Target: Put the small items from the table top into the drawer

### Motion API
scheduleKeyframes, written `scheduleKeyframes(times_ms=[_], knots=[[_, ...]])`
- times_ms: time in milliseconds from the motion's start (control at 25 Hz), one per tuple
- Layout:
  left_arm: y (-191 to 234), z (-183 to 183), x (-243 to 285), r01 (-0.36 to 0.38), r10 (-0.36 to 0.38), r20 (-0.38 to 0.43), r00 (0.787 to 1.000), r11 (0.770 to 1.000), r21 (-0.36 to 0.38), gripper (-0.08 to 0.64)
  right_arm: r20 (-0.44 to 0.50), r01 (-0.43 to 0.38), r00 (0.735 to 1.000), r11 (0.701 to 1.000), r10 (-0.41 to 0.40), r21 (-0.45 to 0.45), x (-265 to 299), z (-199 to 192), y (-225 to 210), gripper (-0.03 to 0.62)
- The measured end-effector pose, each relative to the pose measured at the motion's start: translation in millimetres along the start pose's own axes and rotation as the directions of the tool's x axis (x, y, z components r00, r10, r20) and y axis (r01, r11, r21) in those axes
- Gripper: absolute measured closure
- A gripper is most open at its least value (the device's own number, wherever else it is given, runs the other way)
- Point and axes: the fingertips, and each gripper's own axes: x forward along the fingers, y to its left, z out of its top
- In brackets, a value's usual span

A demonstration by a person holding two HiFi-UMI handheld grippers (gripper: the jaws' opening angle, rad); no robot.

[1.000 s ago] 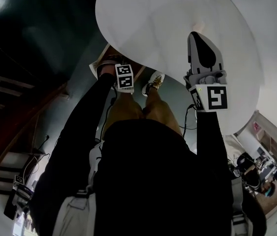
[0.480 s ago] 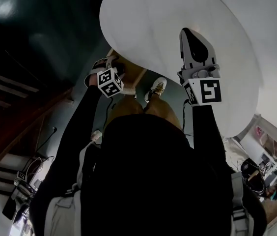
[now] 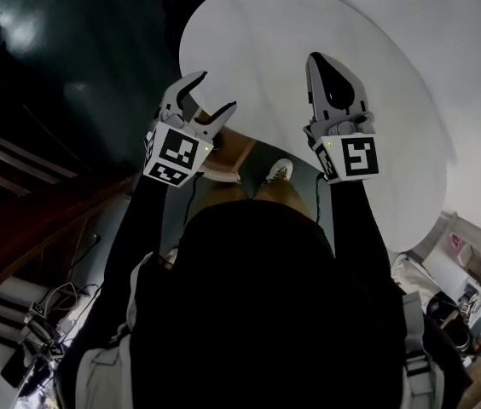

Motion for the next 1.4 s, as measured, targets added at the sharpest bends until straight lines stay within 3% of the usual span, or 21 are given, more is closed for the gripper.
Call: scheduleKeyframes(times_ms=[120, 240, 360, 720, 1080, 1240, 1400], knots=[[3.1, 62.3, -8.7, -0.016, 0.013, 0.151, 0.988, 1.0, 0.016, 0.222, 0.016, 0.013, 1.0, 1.0, -0.013, 0.0, -3.7, 5.0, -7.7, 0.565], [10.0, 110.4, -20.5, -0.081, 0.077, 0.294, 0.953, 0.997, 0.001, 0.224, 0.027, 0.026, 0.999, 1.0, -0.026, 0.002, -6.3, 7.4, -15.4, 0.565], [13.5, 128.4, -25.0, -0.104, 0.104, 0.353, 0.93, 0.994, -0.021, 0.224, 0.035, 0.04, 0.999, 0.999, -0.04, 0.0, -8.3, 10.9, -15.6, 0.565], [-39.8, 142.8, 45.0, 0.067, -0.063, 0.326, 0.943, 0.998, -0.001, 0.224, 0.003, 0.149, 0.989, 0.989, -0.15, 0.013, -40.3, -4.4, -70.7, 0.565], [-87.6, 162.4, 118.5, 0.192, -0.19, 0.293, 0.937, 0.981, 0.023, 0.224, -0.039, 0.299, 0.954, 0.954, -0.298, 0.018, -96.8, -20.5, -143.1, 0.565], [-107.7, 139.6, 170.4, 0.204, -0.197, 0.184, 0.963, 0.979, -0.022, 0.224, -0.057, 0.341, 0.939, 0.94, -0.34, 0.019, -117.7, -27.1, -167.8, 0.565], [-126.9, 101.1, 227.8, 0.231, -0.229, 0.048, 0.972, 0.971, -0.053, 0.224, -0.073, 0.372, 0.926, 0.928, -0.37, 0.021, -135.4, -31.7, -184.4, 0.565]])
